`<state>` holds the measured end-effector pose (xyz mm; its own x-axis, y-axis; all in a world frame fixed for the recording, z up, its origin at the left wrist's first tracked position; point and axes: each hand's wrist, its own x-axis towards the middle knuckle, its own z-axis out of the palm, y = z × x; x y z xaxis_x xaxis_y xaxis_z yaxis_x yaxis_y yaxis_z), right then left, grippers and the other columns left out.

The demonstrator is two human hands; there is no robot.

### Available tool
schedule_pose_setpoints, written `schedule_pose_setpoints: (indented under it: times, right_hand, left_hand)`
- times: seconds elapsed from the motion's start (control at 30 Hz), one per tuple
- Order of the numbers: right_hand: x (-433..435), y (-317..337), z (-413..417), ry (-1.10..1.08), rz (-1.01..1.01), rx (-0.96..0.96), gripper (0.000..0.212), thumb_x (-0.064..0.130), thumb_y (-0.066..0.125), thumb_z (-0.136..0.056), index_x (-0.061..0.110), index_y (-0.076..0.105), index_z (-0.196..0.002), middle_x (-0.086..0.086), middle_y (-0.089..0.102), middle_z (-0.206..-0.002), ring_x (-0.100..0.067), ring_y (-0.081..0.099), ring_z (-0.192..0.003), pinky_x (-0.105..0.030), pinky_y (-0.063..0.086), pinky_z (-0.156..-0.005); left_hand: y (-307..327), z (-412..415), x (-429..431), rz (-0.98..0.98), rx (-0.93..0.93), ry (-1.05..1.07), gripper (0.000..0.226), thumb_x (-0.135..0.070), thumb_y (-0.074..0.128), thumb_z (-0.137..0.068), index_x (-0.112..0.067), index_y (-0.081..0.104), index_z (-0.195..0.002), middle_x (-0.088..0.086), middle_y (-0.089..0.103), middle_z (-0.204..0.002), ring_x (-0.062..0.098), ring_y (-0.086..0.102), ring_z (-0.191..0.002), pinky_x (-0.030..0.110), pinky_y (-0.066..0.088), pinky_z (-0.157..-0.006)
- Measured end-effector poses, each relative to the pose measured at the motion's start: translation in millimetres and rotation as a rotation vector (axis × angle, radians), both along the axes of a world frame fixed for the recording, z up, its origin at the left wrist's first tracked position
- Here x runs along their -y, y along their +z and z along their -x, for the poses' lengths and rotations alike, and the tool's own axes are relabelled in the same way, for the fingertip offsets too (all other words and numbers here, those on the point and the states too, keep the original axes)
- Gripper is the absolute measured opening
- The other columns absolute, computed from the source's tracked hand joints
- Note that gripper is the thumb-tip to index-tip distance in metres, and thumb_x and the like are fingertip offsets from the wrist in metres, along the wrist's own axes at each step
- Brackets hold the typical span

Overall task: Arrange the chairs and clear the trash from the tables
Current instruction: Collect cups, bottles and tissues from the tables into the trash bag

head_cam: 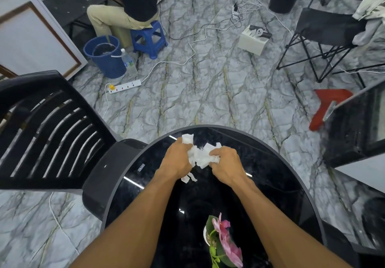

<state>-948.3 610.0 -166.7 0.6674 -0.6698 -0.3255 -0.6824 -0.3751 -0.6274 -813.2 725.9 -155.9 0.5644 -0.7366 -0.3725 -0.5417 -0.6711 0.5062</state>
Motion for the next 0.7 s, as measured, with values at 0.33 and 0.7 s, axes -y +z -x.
schedule_pose_setpoints:
  times: [0.33, 0.7]
  right_hand:
    - [9.6, 9.7, 33.1, -0.092, -0.062, -0.029, 0.020, 0.006, 0.067, -0.085, 0.012, 0.075, -0.102, -0.014, 0.069, -0.110, -0.023, 0.067, -0.087, -0.026, 0.055, -0.075]
    - [34.3, 113.6, 146.1, -0.281, 0.009, 0.161, 0.016, 0.005, 0.070, -0.077, 0.017, 0.078, -0.084, -0.003, 0.073, -0.080, -0.019, 0.068, -0.068, -0.031, 0.059, -0.065]
  left_hand:
    - [-0.9, 22.5, -20.2, 0.084, -0.141, 0.200, 0.022, 0.004, 0.056, -0.069, -0.005, 0.051, -0.050, 0.009, 0.050, -0.051, 0.014, 0.043, -0.047, 0.033, 0.039, -0.040]
    - [108.4, 112.6, 42.1, 0.225, -0.123, 0.007, 0.024, -0.010, 0.078, -0.071, 0.003, 0.061, -0.060, 0.001, 0.051, -0.052, 0.008, 0.043, -0.045, 0.028, 0.041, -0.046]
